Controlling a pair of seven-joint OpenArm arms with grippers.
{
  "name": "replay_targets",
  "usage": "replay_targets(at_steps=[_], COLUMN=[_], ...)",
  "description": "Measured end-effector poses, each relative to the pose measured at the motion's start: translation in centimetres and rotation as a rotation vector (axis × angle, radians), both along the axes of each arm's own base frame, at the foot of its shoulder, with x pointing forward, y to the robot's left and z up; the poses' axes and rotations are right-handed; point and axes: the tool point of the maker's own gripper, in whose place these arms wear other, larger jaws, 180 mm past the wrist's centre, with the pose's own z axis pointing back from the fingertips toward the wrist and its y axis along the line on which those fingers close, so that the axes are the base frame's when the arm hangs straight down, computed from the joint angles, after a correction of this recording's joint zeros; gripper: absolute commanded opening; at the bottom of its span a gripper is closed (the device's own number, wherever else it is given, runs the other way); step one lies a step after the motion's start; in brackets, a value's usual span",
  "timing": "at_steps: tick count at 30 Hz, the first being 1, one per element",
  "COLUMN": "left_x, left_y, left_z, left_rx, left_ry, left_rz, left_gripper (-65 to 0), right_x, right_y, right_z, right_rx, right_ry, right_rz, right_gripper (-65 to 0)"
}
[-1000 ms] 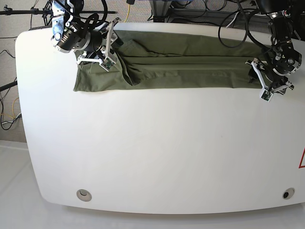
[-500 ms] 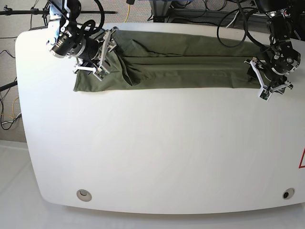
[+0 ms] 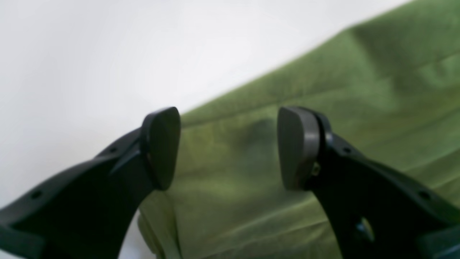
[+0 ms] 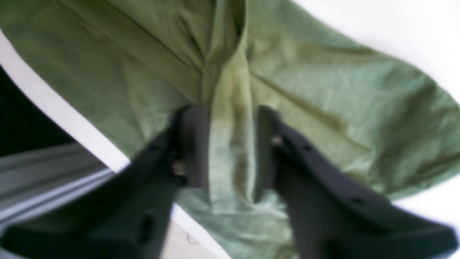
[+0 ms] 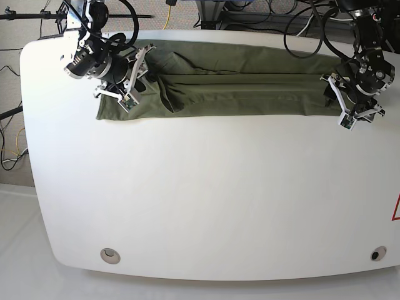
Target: Fold the T-shirt properly
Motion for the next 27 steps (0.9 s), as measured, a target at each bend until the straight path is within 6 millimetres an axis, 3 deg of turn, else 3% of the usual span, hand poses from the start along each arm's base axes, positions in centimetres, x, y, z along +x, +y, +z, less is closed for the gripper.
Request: replay_targets(at_steps=[4,10,14,16,18,20,22,27], left_x=[-0.2,-0.7,-1.0,-1.3,-2.1,-2.8,-3.7,-4.6], left_y=[-0.8,-3.4,-4.1,-4.2,-4.1,-4.0,-4.1,-4.4], left_z=[0.2,0.8,0.7,0.7,0.4,0.2,-0.4,-1.1], left_rx=[-0.024,-0.117,-0.135,-0.135,-0.123,-0.110,-0.110,-0.112], left_ry=[-0.012,-0.053,-0.052,-0.049,-0.023,-0.002,0.039,0.073], left_rz=[-0.015,-0.040,-0.040,-0.039,-0.029,-0.015,-0.005,0.003], left_gripper=[-24.8,-25.0,-28.0,-31.6,-40.7,-55.3,-62.1,-65.0], right_x=[-0.1,-0.1,-0.1,-0.2,-0.5,-0.5,-0.9,-1.4], right_y=[0.0,0.4,0.5,0.4,0.4,0.6,0.7,0.6], right_z=[-0.1,-0.1,-0.2,-0.2,-0.3,-0.3,-0.5,-1.2], right_rx=[-0.008,0.007,0.011,0.010,0.016,0.027,0.035,0.053], right_ry=[0.006,0.006,0.008,0.009,0.009,0.003,0.011,0.022], right_rz=[0.007,0.005,0.005,0.006,0.005,0.002,0.000,-0.016], right_gripper=[-65.0,-63.9,-63.4,-64.1,-64.2,-64.5,-64.7,-65.0])
